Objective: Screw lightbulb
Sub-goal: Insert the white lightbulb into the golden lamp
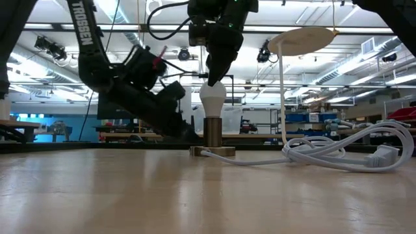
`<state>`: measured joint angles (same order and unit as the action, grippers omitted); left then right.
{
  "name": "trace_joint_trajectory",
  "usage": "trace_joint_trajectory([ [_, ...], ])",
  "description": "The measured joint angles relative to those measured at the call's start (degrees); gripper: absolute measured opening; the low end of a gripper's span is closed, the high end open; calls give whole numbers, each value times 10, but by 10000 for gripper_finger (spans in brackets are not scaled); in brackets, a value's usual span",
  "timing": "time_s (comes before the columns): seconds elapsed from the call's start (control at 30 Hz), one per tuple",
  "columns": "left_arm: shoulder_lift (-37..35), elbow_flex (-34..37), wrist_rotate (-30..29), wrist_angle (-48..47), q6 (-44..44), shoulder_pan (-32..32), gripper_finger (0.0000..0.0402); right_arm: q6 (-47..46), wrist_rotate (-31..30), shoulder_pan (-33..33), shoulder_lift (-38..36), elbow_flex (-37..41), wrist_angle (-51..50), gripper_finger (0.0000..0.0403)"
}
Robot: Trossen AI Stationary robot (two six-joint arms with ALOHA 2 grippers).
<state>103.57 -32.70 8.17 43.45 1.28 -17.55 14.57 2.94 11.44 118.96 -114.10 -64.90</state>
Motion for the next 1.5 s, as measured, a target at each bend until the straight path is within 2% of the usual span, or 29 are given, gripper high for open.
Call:
trace_joint_trajectory([
  [0.2,10,-11,-13,-20,3,0,127,0,-1,0,0,0,-4,328],
  [0.63,10,-10,-17,-24,5,0,123,-8,-1,0,0,0,-4,301],
  [0.73,10,-10,-19,-25,10,0,103,-9,-1,0,0,0,-4,293],
  [1.03,10,-10,-21,-26,15,0,7,-11,0,0,0,0,-4,282],
  [1.23,10,-10,-24,-29,15,0,5,-21,0,0,0,0,-4,281],
  [1.5,10,-10,-25,-32,15,0,3,-90,-5,0,0,0,-5,279],
])
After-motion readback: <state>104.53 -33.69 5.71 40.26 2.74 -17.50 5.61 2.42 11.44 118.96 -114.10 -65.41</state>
